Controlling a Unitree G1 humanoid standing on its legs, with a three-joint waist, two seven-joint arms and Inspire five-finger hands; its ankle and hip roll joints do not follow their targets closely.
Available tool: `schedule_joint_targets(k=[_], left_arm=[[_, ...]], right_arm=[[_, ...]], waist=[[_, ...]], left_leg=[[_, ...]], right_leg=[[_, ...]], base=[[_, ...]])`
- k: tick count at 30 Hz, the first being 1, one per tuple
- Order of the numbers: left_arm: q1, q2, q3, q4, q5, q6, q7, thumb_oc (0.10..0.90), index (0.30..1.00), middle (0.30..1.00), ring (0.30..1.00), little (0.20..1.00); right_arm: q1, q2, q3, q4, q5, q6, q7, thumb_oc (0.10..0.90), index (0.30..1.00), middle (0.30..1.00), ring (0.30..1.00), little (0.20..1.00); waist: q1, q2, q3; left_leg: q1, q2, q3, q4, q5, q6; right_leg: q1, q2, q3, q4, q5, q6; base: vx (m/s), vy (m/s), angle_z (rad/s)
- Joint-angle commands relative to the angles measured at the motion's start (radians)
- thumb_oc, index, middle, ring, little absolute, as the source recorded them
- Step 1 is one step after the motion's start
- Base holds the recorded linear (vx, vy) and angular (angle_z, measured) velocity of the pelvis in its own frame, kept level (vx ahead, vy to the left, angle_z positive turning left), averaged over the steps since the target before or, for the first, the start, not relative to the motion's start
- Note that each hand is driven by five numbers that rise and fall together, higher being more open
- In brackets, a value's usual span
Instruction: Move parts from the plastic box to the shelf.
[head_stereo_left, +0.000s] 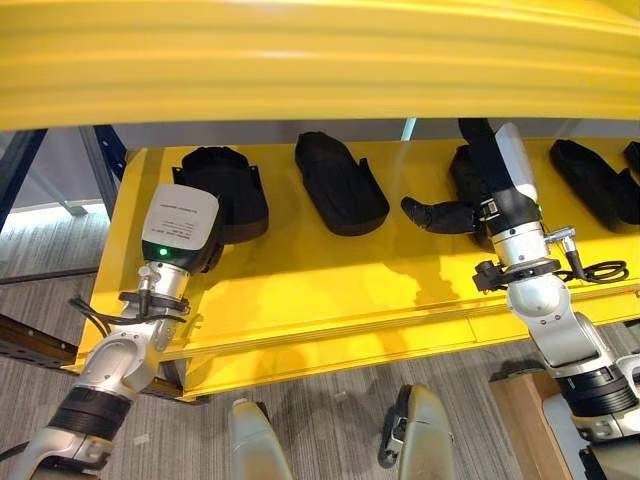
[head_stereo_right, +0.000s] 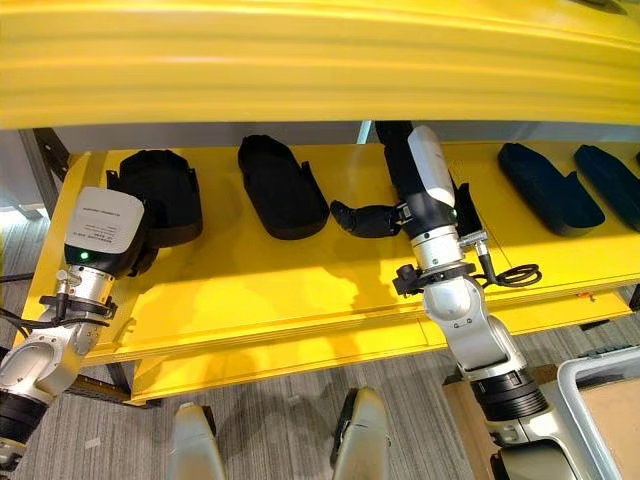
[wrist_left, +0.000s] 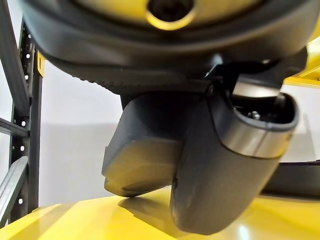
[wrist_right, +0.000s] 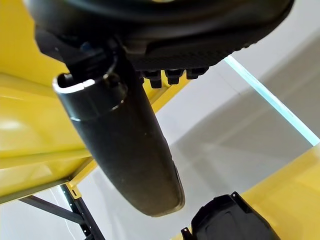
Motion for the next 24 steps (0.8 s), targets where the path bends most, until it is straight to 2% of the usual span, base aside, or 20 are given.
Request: schedule_joint_targets(k=[1,5,6,7,17,24], left_arm=[[0.078,0.044,-0.017,0.011,-0.049,-0.01,-0.078,0.4,0.3,0.3,0.3,0.3],[0.076,0.043,-0.024,0.022,-0.053,-0.01,-0.082,0.4,0.3,0.3,0.3,0.3],[0.072,0.039,-0.026,0.028,-0.066,-0.012,-0.096,0.6,0.58,0.58,0.58,0.58],[0.067,0.035,-0.031,0.039,-0.07,-0.01,-0.099,0.9,1.0,1.0,1.0,1.0],[0.041,0.06,-0.026,0.022,-0.155,-0.026,-0.205,0.9,1.0,1.0,1.0,1.0],[0.032,0.137,0.0,0.002,-0.24,-0.046,-0.276,0.9,1.0,1.0,1.0,1.0]], right_arm=[[-0.088,-0.008,-0.122,-0.1,0.038,-0.079,-0.043,0.9,1.0,1.0,1.0,1.0],[-0.091,-0.009,-0.118,-0.096,0.035,-0.078,-0.046,0.9,1.0,1.0,1.0,1.0],[-0.093,-0.008,-0.119,-0.095,0.037,-0.076,-0.045,0.9,1.0,1.0,1.0,1.0],[-0.094,-0.007,-0.119,-0.096,0.038,-0.075,-0.045,0.9,1.0,1.0,1.0,1.0],[-0.078,0.002,-0.128,-0.099,0.05,-0.053,-0.007,0.9,1.0,1.0,1.0,1.0],[-0.066,-0.001,-0.143,-0.107,0.069,-0.047,0.025,0.9,1.0,1.0,1.0,1.0]], waist=[[0.032,0.004,0.009],[0.03,0.006,0.011],[0.029,0.007,0.011],[0.029,0.008,0.012],[0.024,0.011,0.011],[0.021,0.017,0.009]], left_leg=[[0.021,-0.019,0.011,0.006,-0.039,0.101],[0.014,-0.022,0.012,0.009,-0.038,0.102],[0.012,-0.023,0.013,0.01,-0.038,0.103],[0.01,-0.023,0.011,0.013,-0.038,0.103],[0.009,-0.02,0.016,0.012,-0.04,0.103],[0.01,-0.021,0.018,0.002,-0.037,0.098]], right_leg=[[0.089,0.019,0.016,-0.004,-0.113,-0.017],[0.082,0.018,0.019,-0.001,-0.112,-0.017],[0.081,0.019,0.018,0.0,-0.113,-0.017],[0.078,0.019,0.018,0.001,-0.113,-0.017],[0.071,0.021,0.024,0.0,-0.109,-0.015],[0.073,0.018,0.023,-0.007,-0.108,-0.014]], base=[[0.0,0.0,0.0],[0.0,0.0,0.0],[0.0,0.0,0.0],[0.0,0.0,0.0],[0.0,0.0,0.0],[0.0,0.0,0.0]])
